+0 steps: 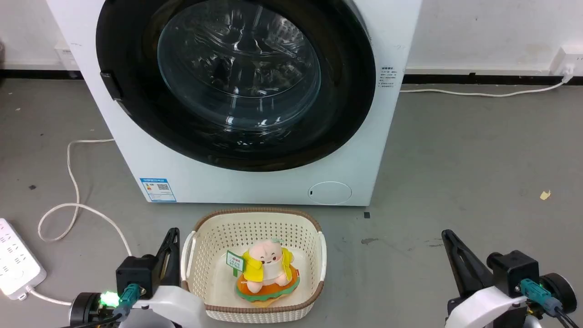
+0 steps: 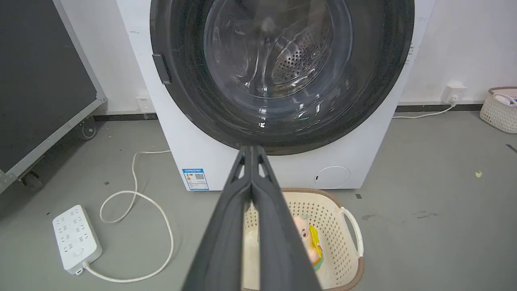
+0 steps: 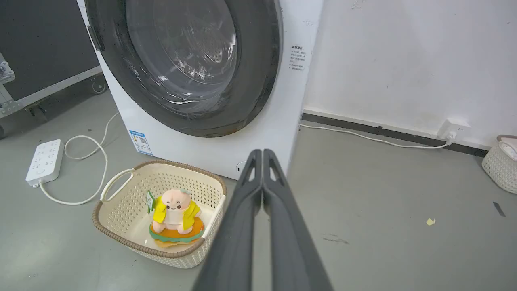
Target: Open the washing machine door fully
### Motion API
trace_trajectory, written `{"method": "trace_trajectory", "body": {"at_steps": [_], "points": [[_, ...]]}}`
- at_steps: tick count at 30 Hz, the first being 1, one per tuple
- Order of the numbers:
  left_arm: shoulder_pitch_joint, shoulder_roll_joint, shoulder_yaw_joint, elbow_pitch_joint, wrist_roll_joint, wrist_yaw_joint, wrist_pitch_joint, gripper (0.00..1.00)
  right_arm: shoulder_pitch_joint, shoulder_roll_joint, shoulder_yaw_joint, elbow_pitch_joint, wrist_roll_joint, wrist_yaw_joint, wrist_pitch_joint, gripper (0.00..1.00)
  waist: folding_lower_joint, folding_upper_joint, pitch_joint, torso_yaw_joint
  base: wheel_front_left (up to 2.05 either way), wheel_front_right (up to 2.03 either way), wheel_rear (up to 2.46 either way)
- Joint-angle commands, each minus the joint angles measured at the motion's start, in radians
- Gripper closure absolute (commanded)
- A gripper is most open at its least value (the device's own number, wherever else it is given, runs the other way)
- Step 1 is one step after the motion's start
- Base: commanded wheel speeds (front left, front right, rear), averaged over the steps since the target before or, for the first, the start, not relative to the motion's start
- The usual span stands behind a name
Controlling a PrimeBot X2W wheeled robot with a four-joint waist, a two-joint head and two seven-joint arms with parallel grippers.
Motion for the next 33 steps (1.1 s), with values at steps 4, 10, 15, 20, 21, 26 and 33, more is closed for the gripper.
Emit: {"method": "trace_trajectory", "body": {"at_steps": [4, 10, 15, 20, 21, 26, 33], "points": [[-0.004, 0.0, 0.0, -0.004, 0.009, 0.003, 0.0, 1.0, -0.012, 0.005, -0.001, -0.004, -0.006, -0.002, 0.0, 1.0, 0.0, 0.0, 0.0, 0.0, 0.0, 0.0, 0.0], [-0.004, 0.0, 0.0, -0.004, 0.009, 0.003, 0.0, 1.0, -0.012, 0.005, -0.001, -0.004, -0.006, -0.002, 0.0, 1.0, 0.0, 0.0, 0.0, 0.0, 0.0, 0.0, 0.0], [-0.004, 0.0, 0.0, -0.004, 0.009, 0.003, 0.0, 1.0, -0.012, 0.005, -0.001, -0.004, -0.006, -0.002, 0.0, 1.0, 0.0, 0.0, 0.0, 0.0, 0.0, 0.0, 0.0], [-0.004, 0.0, 0.0, -0.004, 0.009, 0.003, 0.0, 1.0, -0.012, 0.005, -0.001, -0.004, -0.006, -0.002, 0.0, 1.0, 0.0, 0.0, 0.0, 0.0, 0.0, 0.0, 0.0], [-0.004, 0.0, 0.0, -0.004, 0.009, 0.003, 0.0, 1.0, -0.012, 0.005, -0.001, -0.004, -0.006, -0.002, 0.0, 1.0, 0.0, 0.0, 0.0, 0.0, 0.0, 0.0, 0.0], [-0.004, 0.0, 0.0, -0.004, 0.009, 0.003, 0.0, 1.0, -0.012, 0.005, -0.001, -0.004, -0.006, -0.002, 0.0, 1.0, 0.0, 0.0, 0.0, 0.0, 0.0, 0.0, 0.0], [-0.004, 0.0, 0.0, -0.004, 0.009, 0.003, 0.0, 1.0, -0.012, 0.005, -0.001, -0.004, -0.006, -0.002, 0.0, 1.0, 0.0, 0.0, 0.0, 0.0, 0.0, 0.0, 0.0]]}}
